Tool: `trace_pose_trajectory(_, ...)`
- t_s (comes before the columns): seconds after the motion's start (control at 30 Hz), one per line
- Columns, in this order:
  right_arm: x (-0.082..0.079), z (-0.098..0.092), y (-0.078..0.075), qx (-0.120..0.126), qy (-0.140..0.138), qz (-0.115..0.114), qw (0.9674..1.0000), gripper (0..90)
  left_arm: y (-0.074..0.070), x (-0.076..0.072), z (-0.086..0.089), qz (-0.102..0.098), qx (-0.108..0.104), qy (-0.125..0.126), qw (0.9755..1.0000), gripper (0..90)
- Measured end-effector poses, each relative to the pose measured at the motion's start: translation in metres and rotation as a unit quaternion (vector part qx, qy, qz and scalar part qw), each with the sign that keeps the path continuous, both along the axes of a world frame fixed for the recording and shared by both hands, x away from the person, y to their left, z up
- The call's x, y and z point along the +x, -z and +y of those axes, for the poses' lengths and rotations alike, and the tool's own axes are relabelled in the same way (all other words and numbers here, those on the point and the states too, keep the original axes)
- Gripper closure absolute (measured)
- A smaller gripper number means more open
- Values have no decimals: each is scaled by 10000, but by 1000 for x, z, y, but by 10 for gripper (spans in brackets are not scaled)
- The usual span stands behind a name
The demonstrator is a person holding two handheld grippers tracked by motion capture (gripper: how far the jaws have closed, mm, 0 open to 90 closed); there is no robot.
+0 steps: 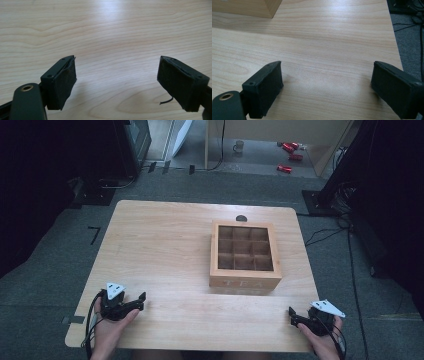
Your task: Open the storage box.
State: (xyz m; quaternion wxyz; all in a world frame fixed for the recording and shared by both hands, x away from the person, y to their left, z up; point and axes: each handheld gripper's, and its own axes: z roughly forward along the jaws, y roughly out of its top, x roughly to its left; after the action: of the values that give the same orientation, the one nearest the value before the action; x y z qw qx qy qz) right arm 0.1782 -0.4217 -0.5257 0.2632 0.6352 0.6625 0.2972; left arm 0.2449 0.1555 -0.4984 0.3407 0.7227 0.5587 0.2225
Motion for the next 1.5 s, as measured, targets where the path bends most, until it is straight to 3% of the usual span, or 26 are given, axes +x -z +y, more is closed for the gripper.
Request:
trace_pose_trajectory(0.17, 0, 0, 0, 3, -6, -1, 10000, 101, -5, 5, -17, -37, -84, 165, 9998, 155)
trace_pose_trajectory(0.33, 0, 0, 0, 3, -10, -1, 10000, 101, -15, 12, -40, -39, -319, 417, 9986, 153)
trace_pose_trajectory(0.63, 0, 0, 0, 9, -21, 4, 10000, 101, -26, 19, -75, -134, -318, 772, 9964, 154)
trace_pose_trajectory(1.0, 0, 0, 0, 9, -36, 5, 10000, 101, -20, 23, -119, -86, -366, 1139, 9928, 156)
trace_pose_trajectory(1.5, 1, 0, -1, -25, 6, -46, 10000, 119, -20, 22, -159, -77, -443, 1539, 9871, 157)
